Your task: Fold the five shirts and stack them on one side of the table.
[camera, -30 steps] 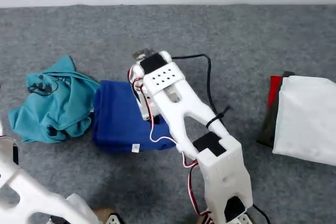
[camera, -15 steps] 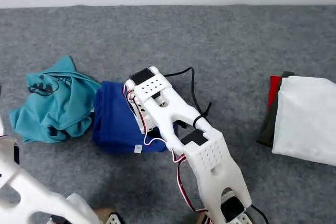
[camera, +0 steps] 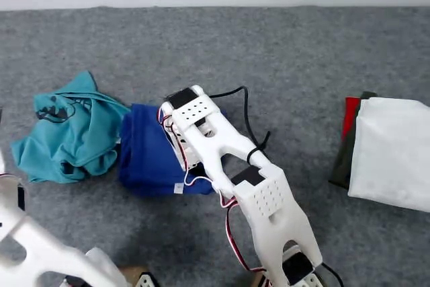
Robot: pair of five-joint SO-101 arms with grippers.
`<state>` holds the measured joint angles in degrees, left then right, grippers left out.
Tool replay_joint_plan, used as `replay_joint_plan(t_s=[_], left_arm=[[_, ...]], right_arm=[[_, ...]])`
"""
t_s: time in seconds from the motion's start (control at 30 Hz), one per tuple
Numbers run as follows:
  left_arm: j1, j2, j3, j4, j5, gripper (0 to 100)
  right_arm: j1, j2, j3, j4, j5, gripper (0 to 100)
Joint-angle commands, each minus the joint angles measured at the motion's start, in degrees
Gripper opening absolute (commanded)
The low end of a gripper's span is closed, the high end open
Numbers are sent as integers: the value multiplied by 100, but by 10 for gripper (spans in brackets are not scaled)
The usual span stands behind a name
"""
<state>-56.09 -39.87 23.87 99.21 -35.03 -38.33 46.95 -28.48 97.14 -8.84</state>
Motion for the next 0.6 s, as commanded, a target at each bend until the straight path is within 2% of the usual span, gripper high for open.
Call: replay_joint_plan(t_s=[0.0, 0.07, 0.23, 0.37, 0.47, 0.57], left_arm=[[9, -123, -207, 35, 53, 15], [9, -123, -207, 35, 53, 15], [9, -132, -207, 35, 53, 15], [9, -132, -207, 35, 53, 15], [9, -132, -207, 35, 53, 15], [9, -132, -207, 35, 44, 15]], right_arm=[[-57, 382, 44, -31, 237, 44], [31, 321, 44, -31, 475, 8], [251, -110, -185, 541, 1029, 12], [629, -840, 35, 585, 1582, 11], [1077, -1349, 308, 585, 2514, 11], [1789, -1604, 589, 585, 3965, 11]])
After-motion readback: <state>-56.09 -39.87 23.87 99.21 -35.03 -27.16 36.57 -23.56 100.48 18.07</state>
